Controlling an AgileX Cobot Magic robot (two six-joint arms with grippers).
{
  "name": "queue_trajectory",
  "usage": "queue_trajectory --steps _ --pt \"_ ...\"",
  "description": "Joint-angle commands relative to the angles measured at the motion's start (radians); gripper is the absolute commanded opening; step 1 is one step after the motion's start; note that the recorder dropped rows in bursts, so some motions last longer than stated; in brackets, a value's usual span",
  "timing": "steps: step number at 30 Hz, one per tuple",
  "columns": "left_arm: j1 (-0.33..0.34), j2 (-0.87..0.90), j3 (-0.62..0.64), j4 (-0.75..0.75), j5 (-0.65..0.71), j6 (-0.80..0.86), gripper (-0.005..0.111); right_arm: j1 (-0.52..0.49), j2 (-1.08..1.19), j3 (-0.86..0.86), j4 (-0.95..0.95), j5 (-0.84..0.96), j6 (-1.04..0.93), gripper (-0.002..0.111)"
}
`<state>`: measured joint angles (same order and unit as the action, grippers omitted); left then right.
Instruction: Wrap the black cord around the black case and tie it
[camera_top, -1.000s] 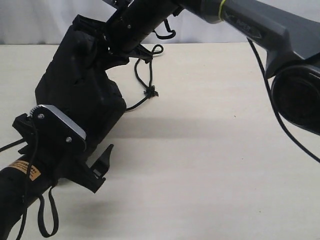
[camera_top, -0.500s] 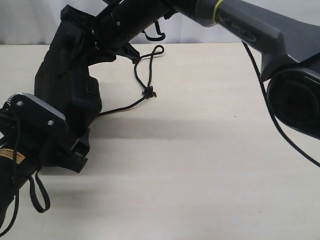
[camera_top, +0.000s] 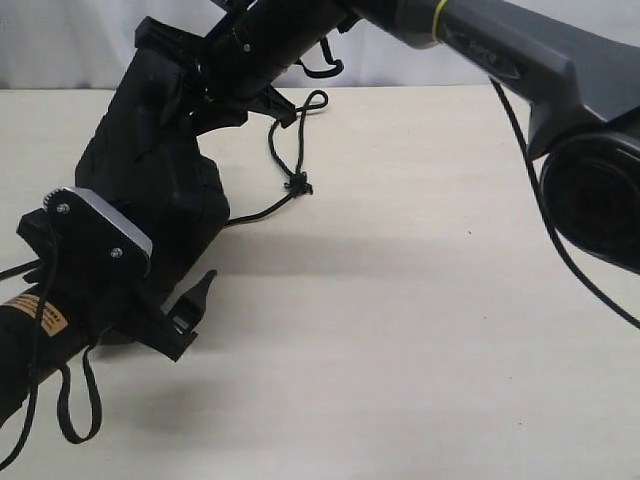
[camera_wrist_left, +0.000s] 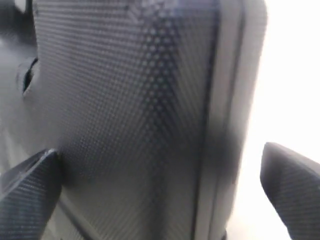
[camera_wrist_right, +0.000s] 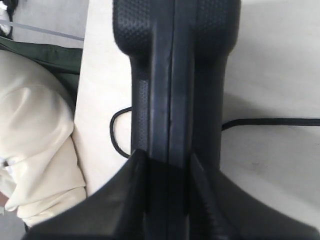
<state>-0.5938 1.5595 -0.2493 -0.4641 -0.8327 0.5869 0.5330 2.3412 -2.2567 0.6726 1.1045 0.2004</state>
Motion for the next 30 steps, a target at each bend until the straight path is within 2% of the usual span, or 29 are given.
queue_trajectory --steps 1,8,10,12,13,14,16,17,18,20,24,26,30 --pt "0.001 0.001 0.002 0.093 0.012 -0.016 0.105 0.000 -0.026 -0.005 0.015 0.002 0.005 0.004" --pt "0.001 0.001 -0.053 -0.006 0.043 -0.016 0.105 0.002 -0.026 -0.005 0.015 0.011 0.006 0.004" --pt "0.001 0.001 -0.068 -0.023 0.084 -0.016 0.097 0.002 -0.026 -0.005 0.017 0.025 0.006 0.004" --pt "0.001 0.001 -0.069 -0.072 0.105 -0.016 0.065 0.002 -0.026 -0.005 0.017 0.033 0.006 0.004" --pt "0.001 0.001 -0.069 -0.075 0.120 -0.016 0.055 0.002 -0.026 -0.005 0.017 0.035 0.006 0.004" --pt "0.001 0.001 -0.069 -0.068 0.150 -0.016 0.038 0.002 -0.026 -0.005 0.015 0.037 0.002 0.004" --pt "0.001 0.001 -0.069 -0.035 0.184 -0.016 0.018 0.002 -0.026 -0.005 0.015 0.039 -0.006 0.005" --pt "0.001 0.001 -0.069 -0.021 0.193 -0.016 0.012 0.002 -0.026 -0.005 0.015 0.041 -0.006 0.006" --pt "0.001 0.001 -0.069 -0.016 0.200 -0.018 0.005 0.002 -0.026 -0.005 0.015 0.044 -0.021 0.013" --pt "0.001 0.001 -0.069 -0.016 0.202 -0.020 0.000 0.002 -0.026 -0.005 0.015 0.045 -0.030 0.028" --pt "0.001 -0.001 -0.069 -0.028 0.209 -0.020 0.000 -0.001 -0.028 -0.024 -0.017 0.045 -0.030 0.061" --pt "0.001 -0.001 -0.069 -0.026 0.211 -0.020 0.000 -0.021 -0.028 -0.067 -0.054 0.070 -0.030 0.068" --pt "0.001 -0.001 -0.069 -0.026 0.224 -0.044 0.000 -0.117 -0.028 -0.161 -0.063 0.117 -0.056 0.068"
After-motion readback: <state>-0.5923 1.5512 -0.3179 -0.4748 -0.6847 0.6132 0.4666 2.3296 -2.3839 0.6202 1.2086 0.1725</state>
